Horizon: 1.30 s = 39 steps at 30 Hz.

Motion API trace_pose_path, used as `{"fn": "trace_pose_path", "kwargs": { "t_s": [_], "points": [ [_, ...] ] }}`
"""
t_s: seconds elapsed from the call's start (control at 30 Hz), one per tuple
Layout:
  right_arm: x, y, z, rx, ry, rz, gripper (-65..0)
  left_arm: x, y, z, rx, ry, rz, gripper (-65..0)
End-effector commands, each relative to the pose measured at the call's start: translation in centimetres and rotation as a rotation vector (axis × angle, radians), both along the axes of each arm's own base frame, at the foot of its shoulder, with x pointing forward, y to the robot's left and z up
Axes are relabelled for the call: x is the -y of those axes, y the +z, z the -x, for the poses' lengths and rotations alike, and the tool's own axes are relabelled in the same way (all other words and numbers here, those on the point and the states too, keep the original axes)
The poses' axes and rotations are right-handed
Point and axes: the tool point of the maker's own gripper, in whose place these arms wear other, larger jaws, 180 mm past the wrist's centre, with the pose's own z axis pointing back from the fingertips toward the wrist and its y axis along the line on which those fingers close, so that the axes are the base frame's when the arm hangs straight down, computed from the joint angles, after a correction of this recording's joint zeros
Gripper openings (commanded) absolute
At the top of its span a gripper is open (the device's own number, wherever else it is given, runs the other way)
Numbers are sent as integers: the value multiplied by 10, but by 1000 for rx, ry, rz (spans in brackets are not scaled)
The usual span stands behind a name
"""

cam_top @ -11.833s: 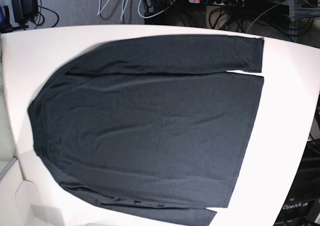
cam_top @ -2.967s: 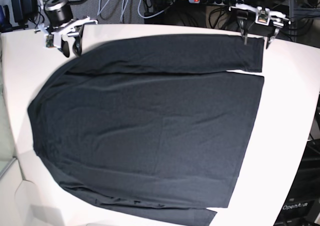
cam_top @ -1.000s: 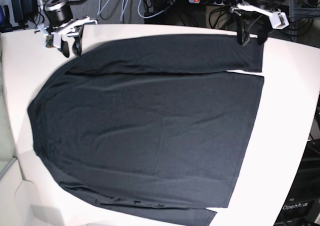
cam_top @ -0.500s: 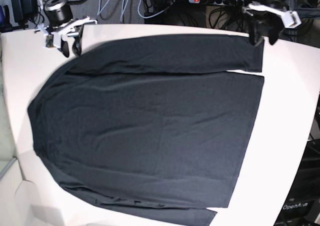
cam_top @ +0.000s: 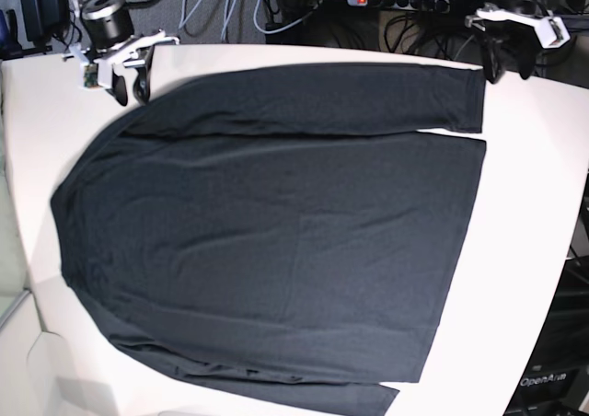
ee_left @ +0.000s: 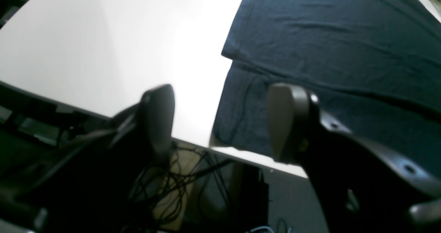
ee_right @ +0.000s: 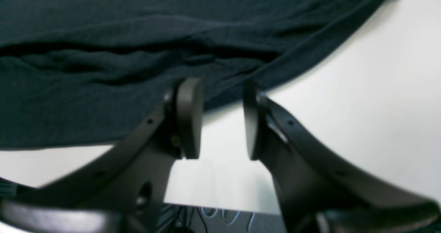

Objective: Fold the T-shirt properly
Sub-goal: 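Lower the left gripper onto the sleeve cuff and close it, then lower the right gripper onto the shirt edge near the shoulder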

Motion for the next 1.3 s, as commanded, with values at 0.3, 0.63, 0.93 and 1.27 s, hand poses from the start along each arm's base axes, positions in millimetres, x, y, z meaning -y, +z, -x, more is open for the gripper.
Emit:
{"fn": "trace_pose_path", "kwargs": {
  "t_s": [0.3, 0.63, 0.93, 1.27],
  "points": [
    [0, 7, 0, 27, 12, -1, -435, 0, -14, -9, -3, -6, -25, -242],
    [0, 7, 0, 25, 12, -1, -435, 3, -38, -7, -72, -6, -28, -242],
    [0, 7, 1, 24, 12, 1, -435, 8, -38, -13, -60, -8, -19, -242],
    [0, 7, 1, 24, 11, 0, -435, 20, -55, -21, -134, -27, 20, -244]
  ]
}}
